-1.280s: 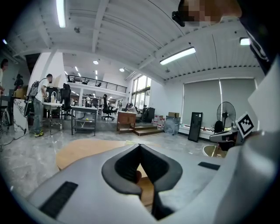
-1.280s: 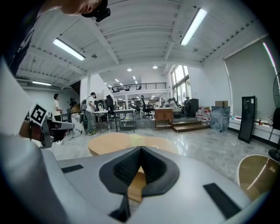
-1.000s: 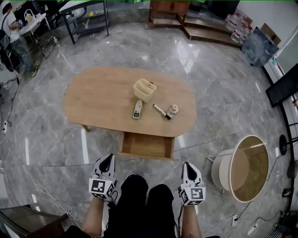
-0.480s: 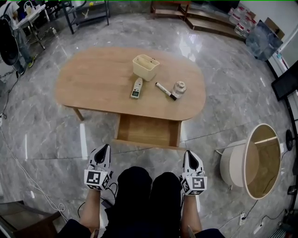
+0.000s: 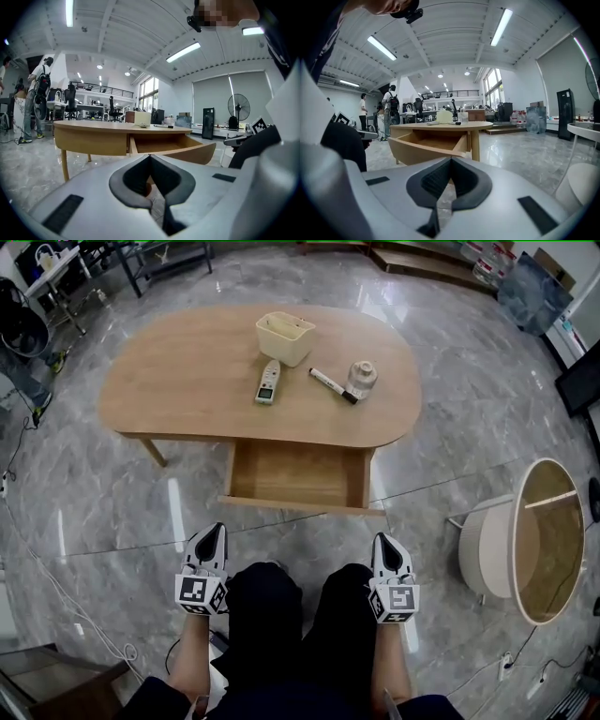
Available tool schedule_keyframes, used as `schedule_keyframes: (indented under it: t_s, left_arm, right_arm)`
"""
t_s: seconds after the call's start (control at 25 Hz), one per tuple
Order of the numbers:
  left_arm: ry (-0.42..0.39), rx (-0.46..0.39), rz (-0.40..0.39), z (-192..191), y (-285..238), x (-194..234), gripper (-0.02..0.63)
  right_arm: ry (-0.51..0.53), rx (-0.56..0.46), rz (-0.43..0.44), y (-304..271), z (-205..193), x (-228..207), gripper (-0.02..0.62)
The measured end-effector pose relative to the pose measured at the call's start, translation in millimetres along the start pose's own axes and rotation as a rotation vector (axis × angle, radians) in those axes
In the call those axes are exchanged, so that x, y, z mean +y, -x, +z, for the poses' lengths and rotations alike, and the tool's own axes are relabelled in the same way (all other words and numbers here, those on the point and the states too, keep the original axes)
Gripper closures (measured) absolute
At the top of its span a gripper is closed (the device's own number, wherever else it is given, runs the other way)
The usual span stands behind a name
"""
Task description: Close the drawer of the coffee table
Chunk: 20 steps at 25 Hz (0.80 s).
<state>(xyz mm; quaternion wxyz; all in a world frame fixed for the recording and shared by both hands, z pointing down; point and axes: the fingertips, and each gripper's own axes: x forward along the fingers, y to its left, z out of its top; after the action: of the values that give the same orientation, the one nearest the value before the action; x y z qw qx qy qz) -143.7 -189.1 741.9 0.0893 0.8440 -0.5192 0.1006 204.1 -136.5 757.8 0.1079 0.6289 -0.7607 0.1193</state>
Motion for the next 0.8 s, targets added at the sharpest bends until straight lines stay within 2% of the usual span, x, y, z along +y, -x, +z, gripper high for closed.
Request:
schedule_keyframes:
  t_s: [0.48,0.8]
  left_arm:
    - [-0.023,-0.063,-0.016,1.2,8.0,2.6,0.581]
    - [-0.05,-0.063,-0.024,-7.0,-4.4,13.3,0.581]
  right_arm:
    - [0.037,-0.032,0.019,-4.5,1.6,14.5,0.569]
    - [0.033,-0.039,0.02,-17.4,-2.7,23.9,0.569]
